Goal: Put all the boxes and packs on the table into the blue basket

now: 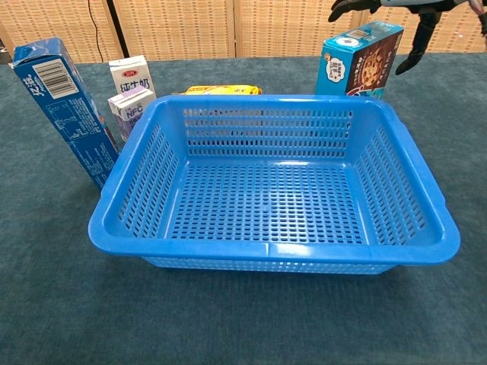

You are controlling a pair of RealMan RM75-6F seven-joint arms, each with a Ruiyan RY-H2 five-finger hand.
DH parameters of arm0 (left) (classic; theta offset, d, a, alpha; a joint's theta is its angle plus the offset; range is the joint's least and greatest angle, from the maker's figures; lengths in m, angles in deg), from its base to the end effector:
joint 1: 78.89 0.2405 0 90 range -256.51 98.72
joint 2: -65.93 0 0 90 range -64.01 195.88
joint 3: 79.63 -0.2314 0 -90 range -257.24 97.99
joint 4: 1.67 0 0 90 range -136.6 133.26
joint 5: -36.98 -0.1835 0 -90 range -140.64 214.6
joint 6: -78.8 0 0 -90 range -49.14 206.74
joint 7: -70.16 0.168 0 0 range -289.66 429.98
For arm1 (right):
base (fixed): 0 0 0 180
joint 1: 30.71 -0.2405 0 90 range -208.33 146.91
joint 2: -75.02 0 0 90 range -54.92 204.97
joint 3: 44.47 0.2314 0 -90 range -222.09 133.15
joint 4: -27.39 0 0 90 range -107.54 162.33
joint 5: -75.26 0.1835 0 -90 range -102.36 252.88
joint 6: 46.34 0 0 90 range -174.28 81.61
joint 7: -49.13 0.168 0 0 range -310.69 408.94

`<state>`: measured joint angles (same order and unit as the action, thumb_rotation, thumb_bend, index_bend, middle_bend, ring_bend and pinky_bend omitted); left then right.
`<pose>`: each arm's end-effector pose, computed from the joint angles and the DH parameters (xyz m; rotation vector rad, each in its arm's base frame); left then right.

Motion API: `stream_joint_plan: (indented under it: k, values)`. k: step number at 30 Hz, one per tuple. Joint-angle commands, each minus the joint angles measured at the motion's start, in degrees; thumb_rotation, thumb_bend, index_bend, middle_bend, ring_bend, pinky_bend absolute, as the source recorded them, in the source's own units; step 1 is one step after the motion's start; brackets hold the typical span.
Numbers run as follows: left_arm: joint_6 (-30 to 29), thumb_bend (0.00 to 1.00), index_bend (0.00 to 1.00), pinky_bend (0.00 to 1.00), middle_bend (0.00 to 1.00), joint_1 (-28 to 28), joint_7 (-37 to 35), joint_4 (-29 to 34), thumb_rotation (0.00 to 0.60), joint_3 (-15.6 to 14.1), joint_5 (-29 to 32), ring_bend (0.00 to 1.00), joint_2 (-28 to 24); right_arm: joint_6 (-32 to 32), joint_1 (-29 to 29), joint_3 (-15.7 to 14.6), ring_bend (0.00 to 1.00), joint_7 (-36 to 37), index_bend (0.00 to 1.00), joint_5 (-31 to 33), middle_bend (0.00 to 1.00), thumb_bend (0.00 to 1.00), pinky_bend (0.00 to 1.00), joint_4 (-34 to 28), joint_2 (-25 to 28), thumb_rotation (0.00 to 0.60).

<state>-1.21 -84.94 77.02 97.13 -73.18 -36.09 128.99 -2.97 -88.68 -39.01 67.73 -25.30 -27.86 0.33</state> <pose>-0.2887 0.2133 0.1753 -1.2512 -1.0059 -0.7866 -0.1168 -0.4468 0.1007 2.1511 -0.3835 0.7455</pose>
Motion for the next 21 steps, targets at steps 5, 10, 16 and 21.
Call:
stream_joint_plan:
  k: [5,10,16,21]
  values:
    - [0.5,0.08,0.0,0.0,0.0,-0.4,-0.1,-0.4,0.6,0.7,1.6,0.0,0.1,-2.7,-3.7,0.1,0.08,0.2,0.25,2.3,0.15,0.51,0.3,2.6,-5.0,0.6]
    - [1.1,0.08,0.0,0.0,0.0,-0.6,-0.7,-0.6,0.6,0.8,2.3,0.0,-0.1,6.3,-2.2,0.2,0.43,3.2,0.61,2.2,0.57,0.78,0.44,8.1,-9.6,0.6]
    - [1.7,0.08,0.0,0.0,0.0,-0.8,-1.3,-0.7,0.6,0.7,2.4,0.0,-0.3,15.4,0.0,-0.6,0.5,6.9,0.64,1.3,0.62,0.84,0.48,7.7,-6.9,0.6]
    - [1.7,0.08,0.0,0.0,0.0,-0.9,-1.5,-0.5,0.6,0.2,1.3,0.0,-0.4,24.5,3.4,0.3,0.5,5.0,0.64,1.3,0.62,0.84,0.48,1.6,-1.2,0.6]
